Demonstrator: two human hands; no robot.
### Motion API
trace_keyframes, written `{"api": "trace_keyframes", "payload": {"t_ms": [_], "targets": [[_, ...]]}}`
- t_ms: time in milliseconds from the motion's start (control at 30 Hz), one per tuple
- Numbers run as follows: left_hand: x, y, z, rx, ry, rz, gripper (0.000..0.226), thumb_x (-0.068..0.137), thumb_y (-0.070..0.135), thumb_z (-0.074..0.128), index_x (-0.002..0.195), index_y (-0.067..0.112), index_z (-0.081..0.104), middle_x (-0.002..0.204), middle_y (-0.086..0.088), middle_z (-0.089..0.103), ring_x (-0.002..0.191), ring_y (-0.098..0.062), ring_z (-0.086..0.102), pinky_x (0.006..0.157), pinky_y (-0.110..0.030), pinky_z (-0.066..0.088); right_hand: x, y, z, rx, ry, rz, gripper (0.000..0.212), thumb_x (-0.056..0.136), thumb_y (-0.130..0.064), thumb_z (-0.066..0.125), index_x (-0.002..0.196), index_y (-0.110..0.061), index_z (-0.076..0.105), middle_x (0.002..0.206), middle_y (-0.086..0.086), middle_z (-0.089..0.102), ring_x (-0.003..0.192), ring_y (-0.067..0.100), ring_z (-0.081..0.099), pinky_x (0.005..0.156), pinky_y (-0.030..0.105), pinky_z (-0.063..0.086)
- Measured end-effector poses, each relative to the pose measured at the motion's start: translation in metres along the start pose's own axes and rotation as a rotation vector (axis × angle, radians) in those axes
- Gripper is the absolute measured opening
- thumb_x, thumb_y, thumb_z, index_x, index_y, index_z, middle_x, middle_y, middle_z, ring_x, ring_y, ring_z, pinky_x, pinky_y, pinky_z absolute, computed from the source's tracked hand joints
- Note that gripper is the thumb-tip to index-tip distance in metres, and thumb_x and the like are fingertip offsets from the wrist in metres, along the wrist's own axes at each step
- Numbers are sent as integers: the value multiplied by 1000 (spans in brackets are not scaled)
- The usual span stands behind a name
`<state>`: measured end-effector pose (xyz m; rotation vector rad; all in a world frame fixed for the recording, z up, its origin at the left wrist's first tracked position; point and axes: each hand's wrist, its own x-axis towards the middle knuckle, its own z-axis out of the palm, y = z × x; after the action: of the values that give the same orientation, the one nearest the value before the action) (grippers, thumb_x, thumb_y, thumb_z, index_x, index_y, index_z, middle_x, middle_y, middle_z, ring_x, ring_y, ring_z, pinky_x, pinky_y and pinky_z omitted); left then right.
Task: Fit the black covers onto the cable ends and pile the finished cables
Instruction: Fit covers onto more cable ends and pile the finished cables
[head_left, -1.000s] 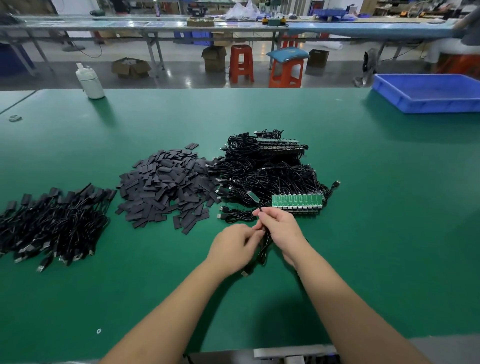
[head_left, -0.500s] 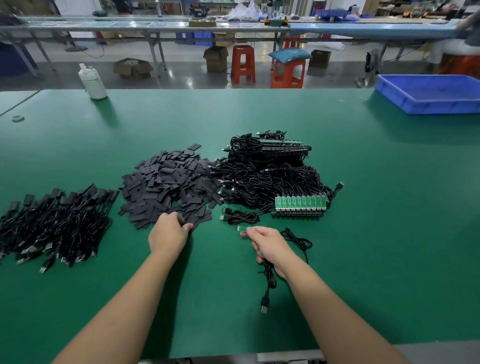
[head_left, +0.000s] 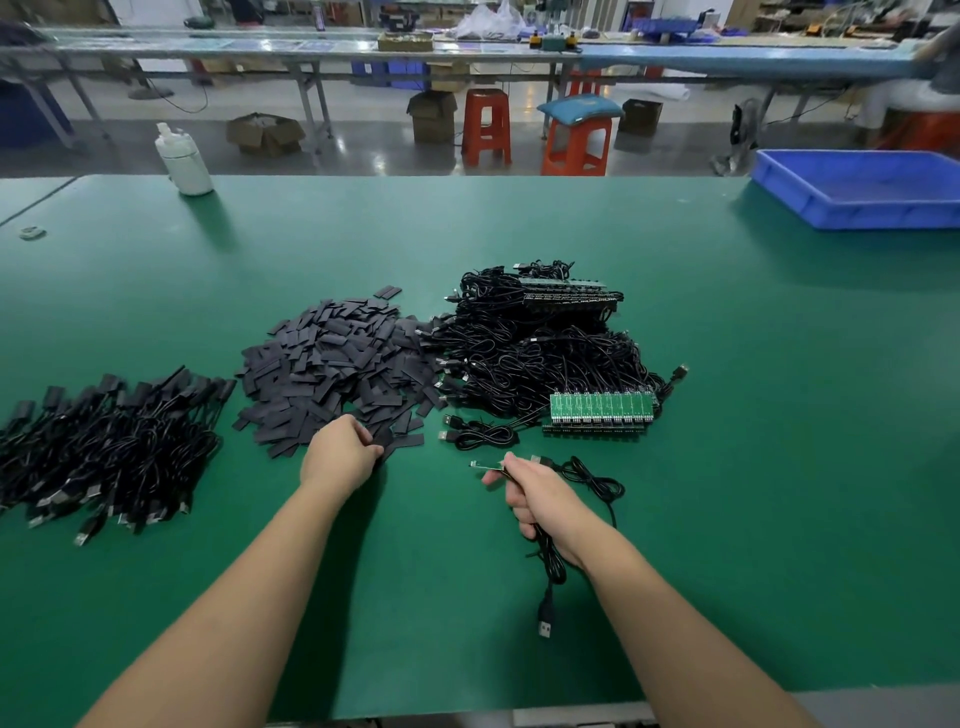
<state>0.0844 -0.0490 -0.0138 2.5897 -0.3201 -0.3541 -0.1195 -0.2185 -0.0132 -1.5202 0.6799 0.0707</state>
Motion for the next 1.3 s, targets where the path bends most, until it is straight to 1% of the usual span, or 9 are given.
{"api": "trace_keyframes", "payload": {"t_ms": [133,300,467,700,767,900,1100,1200,1300], "targets": [[-3,-1,1,-39,36,35,16,90,22,69,90,22,53,87,1,62,81,-23,60,75,-40,54,1,4,-4,-46,-36,-35,34,107,-35,41,106,-12,66,53,-13,38,49,7,31,49,24,38],[-8,-3,0,130,115,98,5,93,25,63,91,27,60,92,0,67,82,-24,59,66,-32,47,5,10,-12,62,-54,-39,29,106,-25,46,106,-4,64,75,-1,67,45,7,33,45,21,39],[-22,-6,-1,140,317,311,3,92,23,63,89,23,62,102,4,55,69,-22,57,58,-28,43,8,12,-13,42,-73,-36,21,104,-22,52,109,-8,67,84,1,74,46,7,35,44,19,39],[-66,20,18,-389,-236,429,29,98,14,58,112,37,69,85,1,69,57,-1,47,61,-25,48,8,10,-7,5,-53,0,18,102,-19,54,103,-10,69,89,3,77,45,7,32,42,20,31],[-76,20,29,-347,-258,437,27,97,18,61,121,27,69,90,1,65,70,3,51,79,-29,48,8,10,-7,-9,-50,9,18,102,-18,54,102,-9,69,85,4,76,44,7,33,41,20,31],[-81,14,40,-360,-214,388,29,94,20,66,123,19,69,103,5,66,100,-11,60,88,-21,41,8,9,-7,-8,-71,16,18,103,-16,52,98,-9,69,71,0,66,42,6,34,40,19,31],[-83,10,48,-380,-175,389,21,91,24,70,111,27,73,100,13,68,96,-1,61,80,-9,40,11,8,-6,-46,-71,24,18,103,-17,52,102,-11,69,68,-3,63,43,6,35,40,19,32],[-84,8,51,-401,-154,393,15,88,21,72,97,32,74,92,15,70,86,3,61,76,-14,42,10,9,-6,-69,-68,23,21,103,-19,51,99,-9,69,66,-4,63,41,6,35,40,20,32],[-83,6,54,-371,-131,423,17,92,23,68,107,26,75,90,15,66,87,8,58,74,-6,38,9,8,-4,-121,-74,28,23,102,-21,52,97,-8,71,64,-4,64,40,7,35,40,20,33]]}}
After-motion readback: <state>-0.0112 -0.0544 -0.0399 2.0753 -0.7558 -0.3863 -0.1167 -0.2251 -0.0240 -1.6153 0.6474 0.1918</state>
